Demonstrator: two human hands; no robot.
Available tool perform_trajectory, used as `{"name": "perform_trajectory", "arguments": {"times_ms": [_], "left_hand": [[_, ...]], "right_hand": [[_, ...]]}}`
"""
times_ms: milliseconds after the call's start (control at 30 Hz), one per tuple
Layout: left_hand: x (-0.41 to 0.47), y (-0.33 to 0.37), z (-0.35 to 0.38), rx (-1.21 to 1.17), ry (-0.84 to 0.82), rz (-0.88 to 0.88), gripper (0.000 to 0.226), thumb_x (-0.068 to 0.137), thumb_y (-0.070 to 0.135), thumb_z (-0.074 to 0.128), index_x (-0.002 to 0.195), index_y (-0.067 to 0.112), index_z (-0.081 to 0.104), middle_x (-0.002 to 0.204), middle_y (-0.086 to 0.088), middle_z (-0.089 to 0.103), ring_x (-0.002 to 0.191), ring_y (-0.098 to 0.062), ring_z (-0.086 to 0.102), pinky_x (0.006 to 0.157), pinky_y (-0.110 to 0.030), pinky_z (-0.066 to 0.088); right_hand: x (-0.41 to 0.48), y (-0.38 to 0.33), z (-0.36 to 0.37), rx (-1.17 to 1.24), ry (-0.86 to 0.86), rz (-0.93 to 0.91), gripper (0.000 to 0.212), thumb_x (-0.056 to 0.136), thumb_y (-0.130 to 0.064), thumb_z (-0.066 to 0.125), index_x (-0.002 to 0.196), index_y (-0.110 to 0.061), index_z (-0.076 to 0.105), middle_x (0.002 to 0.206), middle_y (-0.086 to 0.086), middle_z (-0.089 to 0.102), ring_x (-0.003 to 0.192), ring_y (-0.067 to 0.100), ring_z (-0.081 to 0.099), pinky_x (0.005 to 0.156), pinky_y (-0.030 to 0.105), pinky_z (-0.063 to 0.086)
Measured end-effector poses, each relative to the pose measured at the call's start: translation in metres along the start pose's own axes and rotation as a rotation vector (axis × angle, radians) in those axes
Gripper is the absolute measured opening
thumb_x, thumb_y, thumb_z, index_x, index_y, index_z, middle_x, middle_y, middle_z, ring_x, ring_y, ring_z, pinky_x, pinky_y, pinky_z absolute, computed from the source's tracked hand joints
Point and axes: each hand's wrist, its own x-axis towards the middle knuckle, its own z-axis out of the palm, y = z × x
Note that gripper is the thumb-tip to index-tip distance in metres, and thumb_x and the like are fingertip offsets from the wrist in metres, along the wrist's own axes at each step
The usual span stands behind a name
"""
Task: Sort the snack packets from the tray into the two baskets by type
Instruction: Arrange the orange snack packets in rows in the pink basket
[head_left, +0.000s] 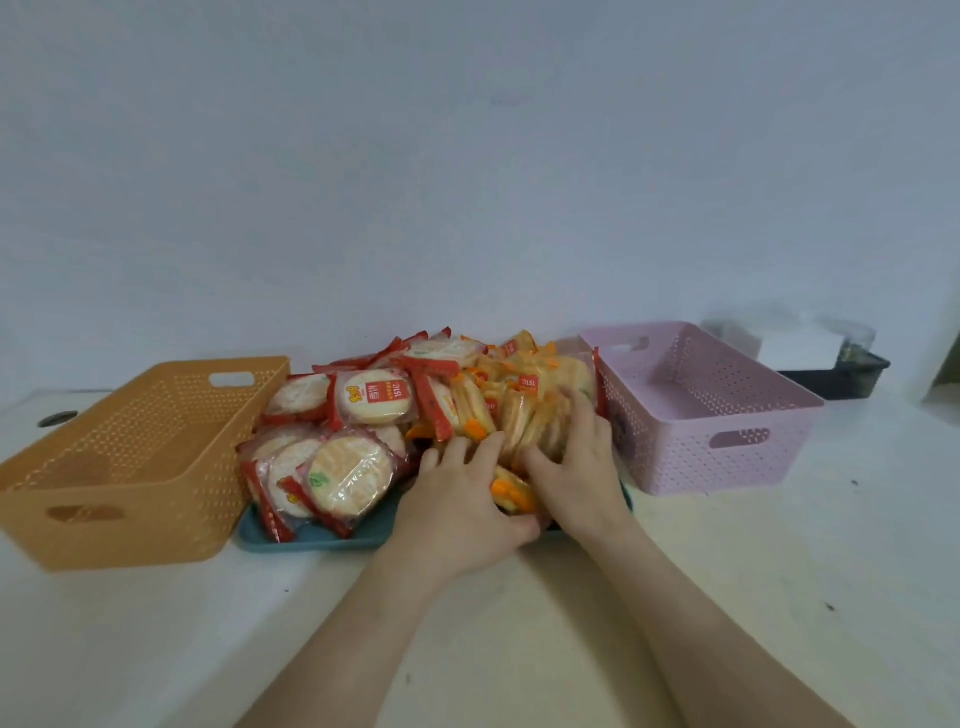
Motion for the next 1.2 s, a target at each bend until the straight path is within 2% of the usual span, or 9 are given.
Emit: {"name": "perform_trajectory", "arguments": {"times_ms": [67, 200, 333, 467, 567, 733, 1000, 1100, 1200], "left_hand": [[0.005, 0.005, -0.001, -0.118, 0.004, -0.013, 0.097, 0.072, 0.065, 0.063, 0.151, 0.039, 0.011, 0.151, 0.008, 0.025, 0.136, -0.025, 0.025, 0.109, -0.035, 0.027], [0.005, 0.010, 0.007, -0.198, 0.098, 0.010, 0.091, 0.071, 0.046, 0.069, 0.148, 0.042, 0.020, 0.147, 0.010, 0.032, 0.129, -0.022, 0.035, 0.107, -0.032, 0.031], [0.002, 0.007, 0.014, -0.430, 0.267, 0.040, 0.077, 0.063, 0.031, 0.075, 0.135, 0.037, 0.047, 0.131, 0.014, 0.048, 0.114, -0.013, 0.051, 0.099, -0.035, 0.045], [-0.005, 0.005, 0.009, -0.702, 0.346, 0.032, 0.066, 0.064, 0.013, 0.078, 0.122, 0.039, 0.058, 0.122, 0.019, 0.053, 0.109, 0.008, 0.050, 0.093, -0.019, 0.047], [-0.004, 0.009, 0.001, -0.912, 0.376, 0.032, 0.062, 0.059, 0.018, 0.078, 0.116, 0.038, 0.062, 0.118, 0.012, 0.064, 0.106, -0.004, 0.061, 0.091, -0.031, 0.053], [-0.009, 0.024, -0.001, -1.056, 0.433, 0.088, 0.059, 0.064, 0.010, 0.083, 0.116, 0.029, 0.063, 0.106, 0.020, 0.068, 0.096, 0.002, 0.064, 0.078, -0.013, 0.049], [-0.013, 0.051, -0.019, -1.148, 0.527, 0.188, 0.053, 0.065, 0.008, 0.077, 0.114, 0.023, 0.063, 0.103, 0.009, 0.071, 0.091, -0.005, 0.067, 0.074, -0.017, 0.053], [-0.002, 0.076, -0.043, -1.136, 0.566, 0.304, 0.052, 0.066, 0.006, 0.076, 0.113, 0.022, 0.062, 0.100, 0.014, 0.071, 0.089, -0.002, 0.067, 0.073, -0.014, 0.051], [0.025, 0.115, -0.064, -1.166, 0.522, 0.366, 0.053, 0.066, 0.012, 0.075, 0.114, 0.029, 0.059, 0.104, 0.007, 0.069, 0.092, -0.007, 0.068, 0.077, -0.022, 0.054]], "right_hand": [[0.006, 0.001, -0.004, 0.219, -0.005, 0.059, 0.086, 0.078, -0.016, 0.068, 0.151, -0.028, 0.023, 0.135, 0.004, 0.047, 0.122, 0.017, 0.051, 0.105, 0.031, 0.041], [0.011, -0.001, -0.010, 0.467, -0.197, 0.173, 0.059, 0.086, -0.012, 0.066, 0.137, -0.034, 0.046, 0.114, -0.009, 0.064, 0.095, 0.003, 0.064, 0.076, 0.015, 0.054], [0.018, 0.008, -0.019, 0.695, -0.307, 0.295, 0.044, 0.081, -0.020, 0.071, 0.124, -0.017, 0.062, 0.118, 0.012, 0.069, 0.104, 0.030, 0.068, 0.094, 0.046, 0.053], [0.015, 0.008, -0.029, 0.854, -0.406, 0.289, 0.036, 0.084, -0.008, 0.067, 0.121, -0.007, 0.064, 0.117, 0.015, 0.069, 0.106, 0.026, 0.066, 0.093, 0.039, 0.053], [0.016, 0.007, -0.030, 0.982, -0.441, 0.303, 0.039, 0.082, -0.014, 0.067, 0.121, -0.009, 0.063, 0.119, 0.016, 0.067, 0.110, 0.026, 0.064, 0.093, 0.038, 0.052], [0.019, 0.004, -0.024, 1.001, -0.406, 0.285, 0.044, 0.091, -0.032, 0.064, 0.131, -0.013, 0.058, 0.130, 0.015, 0.063, 0.123, 0.029, 0.058, 0.105, 0.048, 0.044], [0.012, -0.025, -0.029, 0.830, -0.128, 0.123, 0.033, 0.088, -0.042, 0.062, 0.119, -0.029, 0.062, 0.124, 0.004, 0.065, 0.115, 0.020, 0.063, 0.103, 0.045, 0.047], [0.017, -0.046, -0.058, 0.738, -0.035, 0.015, 0.023, 0.094, -0.046, 0.054, 0.115, -0.037, 0.059, 0.109, -0.005, 0.070, 0.104, 0.012, 0.067, 0.089, 0.038, 0.054], [0.033, -0.060, -0.099, 0.673, 0.069, -0.054, 0.023, 0.099, -0.042, 0.045, 0.119, -0.037, 0.053, 0.095, -0.010, 0.071, 0.088, -0.002, 0.068, 0.074, 0.020, 0.055]]}}
